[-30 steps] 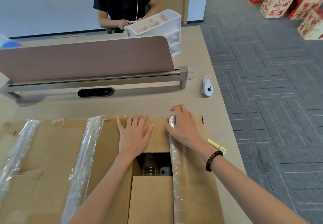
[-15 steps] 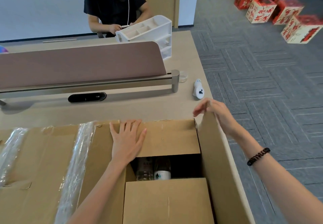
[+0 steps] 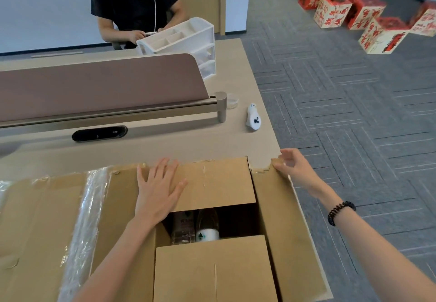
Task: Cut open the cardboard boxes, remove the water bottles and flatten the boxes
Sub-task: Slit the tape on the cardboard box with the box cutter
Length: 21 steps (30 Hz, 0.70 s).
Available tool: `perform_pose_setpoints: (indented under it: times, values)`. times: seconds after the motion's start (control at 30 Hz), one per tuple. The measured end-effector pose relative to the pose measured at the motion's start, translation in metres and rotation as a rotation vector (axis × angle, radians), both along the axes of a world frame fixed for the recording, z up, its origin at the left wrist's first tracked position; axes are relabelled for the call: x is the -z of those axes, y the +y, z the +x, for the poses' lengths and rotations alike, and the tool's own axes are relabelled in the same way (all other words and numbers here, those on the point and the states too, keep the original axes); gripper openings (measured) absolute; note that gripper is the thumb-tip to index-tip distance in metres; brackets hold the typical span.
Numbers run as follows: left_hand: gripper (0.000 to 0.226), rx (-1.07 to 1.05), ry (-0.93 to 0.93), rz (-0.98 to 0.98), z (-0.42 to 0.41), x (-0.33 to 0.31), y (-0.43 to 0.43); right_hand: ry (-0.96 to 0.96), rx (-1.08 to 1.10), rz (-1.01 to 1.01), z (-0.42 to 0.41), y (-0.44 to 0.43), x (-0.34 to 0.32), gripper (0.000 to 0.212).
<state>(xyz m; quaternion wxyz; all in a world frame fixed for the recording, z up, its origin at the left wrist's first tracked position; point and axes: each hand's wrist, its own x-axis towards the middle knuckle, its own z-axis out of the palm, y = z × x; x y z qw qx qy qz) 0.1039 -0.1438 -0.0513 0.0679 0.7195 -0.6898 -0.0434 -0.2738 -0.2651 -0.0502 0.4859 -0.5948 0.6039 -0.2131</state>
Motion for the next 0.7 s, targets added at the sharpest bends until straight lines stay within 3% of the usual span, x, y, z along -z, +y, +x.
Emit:
perform_pose_setpoints:
  times: [0.07, 0.17, 0.33, 0.5, 0.7]
  values:
    - [0.088, 0.116, -0.025, 0.054, 0.004, -0.001, 0.002, 0.149, -0.048, -0.192, 0.011, 0.002, 0.006, 0.045]
    - [0.111, 0.241, -0.073, 0.173, 0.015, -0.007, 0.004, 0.323, -0.141, -0.499, 0.037, 0.010, -0.002, 0.025]
    - [0.127, 0.398, -0.140, 0.210, 0.031, -0.016, 0.009, 0.394, -0.257, -0.549, 0.076, 0.025, -0.009, 0.025]
    - [0.114, 0.409, -0.132, 0.210, 0.034, -0.020, 0.011, 0.353, -0.225, -0.537, 0.078, 0.032, -0.002, 0.032]
    - [0.076, 0.324, 0.177, 0.132, 0.041, -0.047, 0.018, 0.236, -0.142, -0.525, 0.081, 0.020, -0.010, 0.018]
